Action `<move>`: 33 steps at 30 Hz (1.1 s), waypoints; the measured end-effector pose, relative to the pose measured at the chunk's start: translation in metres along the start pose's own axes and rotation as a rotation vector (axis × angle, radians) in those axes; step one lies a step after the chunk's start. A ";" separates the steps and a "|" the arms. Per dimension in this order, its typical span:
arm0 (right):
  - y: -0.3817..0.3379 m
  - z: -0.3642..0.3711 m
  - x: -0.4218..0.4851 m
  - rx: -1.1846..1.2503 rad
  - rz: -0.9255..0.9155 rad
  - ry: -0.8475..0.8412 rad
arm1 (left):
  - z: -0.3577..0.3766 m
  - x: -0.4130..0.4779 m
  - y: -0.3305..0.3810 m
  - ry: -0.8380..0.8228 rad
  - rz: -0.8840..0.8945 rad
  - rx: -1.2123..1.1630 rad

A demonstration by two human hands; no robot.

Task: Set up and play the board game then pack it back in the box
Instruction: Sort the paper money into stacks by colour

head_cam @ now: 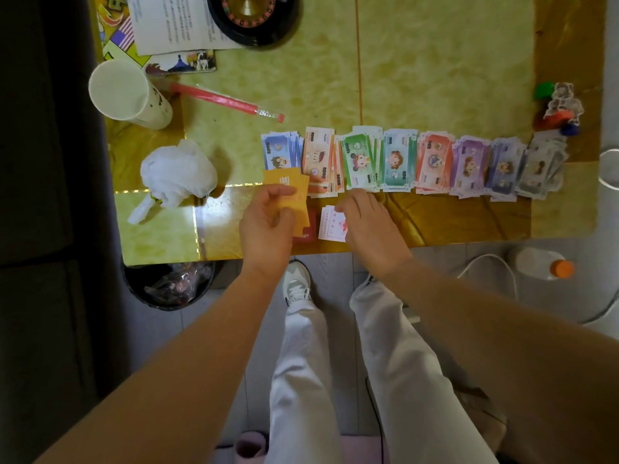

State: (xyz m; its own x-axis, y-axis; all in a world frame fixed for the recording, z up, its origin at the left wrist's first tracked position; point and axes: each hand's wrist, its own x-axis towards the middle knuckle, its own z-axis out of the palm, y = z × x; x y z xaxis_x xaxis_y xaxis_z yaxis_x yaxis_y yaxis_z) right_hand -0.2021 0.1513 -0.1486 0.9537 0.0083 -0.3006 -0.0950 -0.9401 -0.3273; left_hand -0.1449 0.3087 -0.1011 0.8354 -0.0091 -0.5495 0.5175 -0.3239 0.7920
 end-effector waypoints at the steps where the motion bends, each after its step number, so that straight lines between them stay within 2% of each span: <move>1: -0.001 0.001 -0.001 -0.012 0.009 0.018 | 0.000 0.000 0.000 -0.002 -0.003 -0.022; 6: -0.007 0.000 -0.001 -0.078 -0.004 0.170 | -0.002 -0.006 0.006 -0.039 0.045 -0.138; 8: -0.011 -0.007 0.000 0.123 0.057 0.200 | -0.002 -0.007 0.008 -0.082 0.032 -0.174; 10: -0.016 -0.018 0.004 0.464 0.165 0.193 | 0.001 -0.006 0.010 -0.126 -0.031 -0.158; 12: -0.019 -0.032 0.010 0.792 0.329 0.094 | 0.008 -0.007 0.014 -0.198 -0.061 -0.073; 14: -0.020 -0.044 0.016 1.012 0.475 -0.050 | 0.018 -0.011 0.020 -0.301 -0.095 -0.010; 16: -0.013 -0.054 0.019 1.034 0.541 -0.116 | 0.030 -0.015 0.029 -0.352 -0.179 -0.017; 20: 0.007 -0.068 0.014 1.215 0.718 -0.021 | 0.055 -0.020 0.046 -0.411 -0.367 -0.043; 23: 0.021 -0.077 0.001 1.314 0.743 -0.032 | 0.072 -0.026 0.054 -0.477 -0.317 0.028; 26: 0.045 -0.088 -0.014 1.222 0.630 0.058 | 0.082 -0.027 0.057 -0.479 -0.187 0.310; 29: 0.072 -0.092 -0.026 0.856 0.432 0.050 | 0.094 -0.029 0.055 -0.412 0.026 0.604; 31: 0.089 -0.087 -0.033 0.616 0.362 0.059 | 0.107 -0.031 0.052 -0.327 0.139 0.667; 33: 0.099 -0.083 -0.043 0.616 0.392 0.094 | 0.121 -0.032 0.049 -0.301 0.189 0.673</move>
State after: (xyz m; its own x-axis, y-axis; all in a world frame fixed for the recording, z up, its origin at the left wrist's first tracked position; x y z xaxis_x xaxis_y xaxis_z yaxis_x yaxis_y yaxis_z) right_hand -0.2284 0.0297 -0.0934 0.8348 -0.3443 -0.4296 -0.5505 -0.5062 -0.6639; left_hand -0.1689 0.1789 -0.0769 0.7622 -0.3483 -0.5456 0.0650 -0.7974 0.5999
